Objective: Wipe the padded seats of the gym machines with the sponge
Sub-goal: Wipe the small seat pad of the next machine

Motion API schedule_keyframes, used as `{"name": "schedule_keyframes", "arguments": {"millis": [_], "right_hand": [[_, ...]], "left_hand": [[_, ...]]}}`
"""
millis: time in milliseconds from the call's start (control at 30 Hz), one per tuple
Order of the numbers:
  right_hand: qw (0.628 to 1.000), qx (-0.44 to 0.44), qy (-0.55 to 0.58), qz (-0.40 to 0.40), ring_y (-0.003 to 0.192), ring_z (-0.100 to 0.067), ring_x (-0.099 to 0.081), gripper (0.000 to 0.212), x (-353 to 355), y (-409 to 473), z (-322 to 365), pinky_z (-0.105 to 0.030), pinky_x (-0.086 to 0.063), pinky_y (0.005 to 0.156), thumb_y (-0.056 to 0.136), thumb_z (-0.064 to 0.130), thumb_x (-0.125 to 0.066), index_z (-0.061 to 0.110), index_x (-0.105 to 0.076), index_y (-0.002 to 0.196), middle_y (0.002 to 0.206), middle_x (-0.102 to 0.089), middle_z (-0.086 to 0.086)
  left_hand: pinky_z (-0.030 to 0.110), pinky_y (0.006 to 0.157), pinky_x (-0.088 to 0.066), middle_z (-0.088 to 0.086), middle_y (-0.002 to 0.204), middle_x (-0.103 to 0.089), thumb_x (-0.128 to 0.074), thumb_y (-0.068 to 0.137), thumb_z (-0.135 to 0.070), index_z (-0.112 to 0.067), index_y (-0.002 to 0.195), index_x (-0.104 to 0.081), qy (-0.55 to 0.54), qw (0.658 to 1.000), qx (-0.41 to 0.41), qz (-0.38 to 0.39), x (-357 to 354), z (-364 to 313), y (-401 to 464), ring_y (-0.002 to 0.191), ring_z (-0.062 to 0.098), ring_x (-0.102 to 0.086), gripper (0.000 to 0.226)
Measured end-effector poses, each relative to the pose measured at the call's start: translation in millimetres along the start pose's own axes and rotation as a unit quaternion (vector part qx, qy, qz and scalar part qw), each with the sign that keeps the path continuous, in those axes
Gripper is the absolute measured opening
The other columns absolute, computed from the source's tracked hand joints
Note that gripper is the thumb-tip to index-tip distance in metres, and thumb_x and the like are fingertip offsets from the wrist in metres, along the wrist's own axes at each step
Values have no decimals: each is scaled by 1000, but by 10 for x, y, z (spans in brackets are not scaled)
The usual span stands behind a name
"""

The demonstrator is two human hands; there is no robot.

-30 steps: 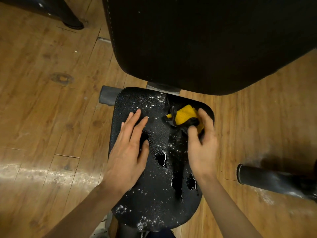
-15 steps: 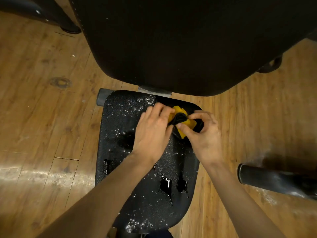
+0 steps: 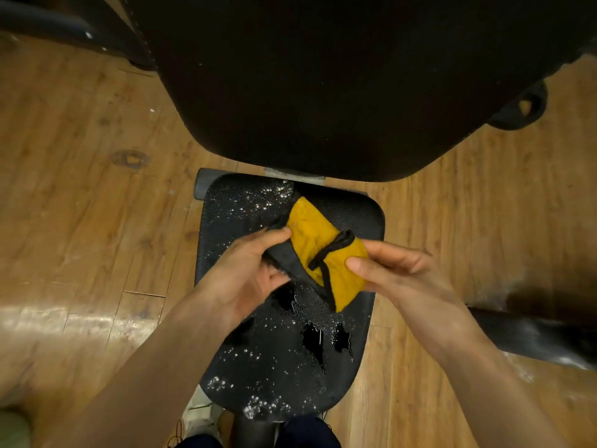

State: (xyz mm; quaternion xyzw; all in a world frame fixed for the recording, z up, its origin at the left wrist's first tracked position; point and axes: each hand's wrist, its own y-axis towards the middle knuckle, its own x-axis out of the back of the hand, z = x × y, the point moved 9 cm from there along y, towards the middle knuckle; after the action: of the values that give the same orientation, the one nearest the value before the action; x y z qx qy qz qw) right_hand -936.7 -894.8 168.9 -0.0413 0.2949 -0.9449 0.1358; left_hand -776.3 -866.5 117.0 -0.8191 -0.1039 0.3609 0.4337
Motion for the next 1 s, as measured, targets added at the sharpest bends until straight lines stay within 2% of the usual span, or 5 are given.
{"name": "schedule_keyframes", "arguments": {"millis": [200, 433, 600, 767, 1000], "right_hand": [[999, 3, 35, -10, 93, -13, -71, 47, -154, -204, -103, -17, -55, 74, 72, 9, -71, 19, -67, 117, 98, -75, -4], [994, -101, -40, 13, 87, -8, -71, 22, -243, -219, -334, -13, -52, 68, 78, 16, -73, 19, -73, 99, 94, -76, 3], [978, -139, 158, -2, 101, -26, -69, 41, -334, -97, -395, -38, -59, 77, 79, 20, -68, 1, -64, 116, 108, -72, -14], [958, -151, 243, 27, 111, -30, -64, 42, -456, -9, -373, -35, -57, 85, 96, 34, -49, 1, -63, 118, 113, -68, -18], [991, -16, 45, -122, 104, -17, -66, 27, -340, 550, -175, -37, -54, 93, 89, 15, -66, 16, -62, 116, 110, -68, -4]], "left_hand": [[37, 99, -50, 8, 117, -71, -69, 77, -39, -15, 122, -65, -32, 997, 46, 55, -150, 254, -252, 111, 22, -67, 51], [24, 79, -56, -2, 97, -76, -63, 91, -8, -16, 104, -70, 191, 961, -200, -18, -56, -102, -335, 92, 12, -71, 17], [31, 98, -49, -12, 121, -63, -61, 89, -2, -22, 112, -70, 491, 759, -427, 31, -333, -268, -690, 116, 8, -59, 32], [14, 82, -45, -8, 149, -35, -48, 91, -11, -28, 129, -62, 649, 616, -446, 35, -291, -117, -638, 108, 1, -47, 43], [20, 117, -23, -4, 160, -20, -55, 94, -16, -32, 135, -57, 615, 652, -444, 7, 108, -198, -459, 147, 7, -20, 44]]}}
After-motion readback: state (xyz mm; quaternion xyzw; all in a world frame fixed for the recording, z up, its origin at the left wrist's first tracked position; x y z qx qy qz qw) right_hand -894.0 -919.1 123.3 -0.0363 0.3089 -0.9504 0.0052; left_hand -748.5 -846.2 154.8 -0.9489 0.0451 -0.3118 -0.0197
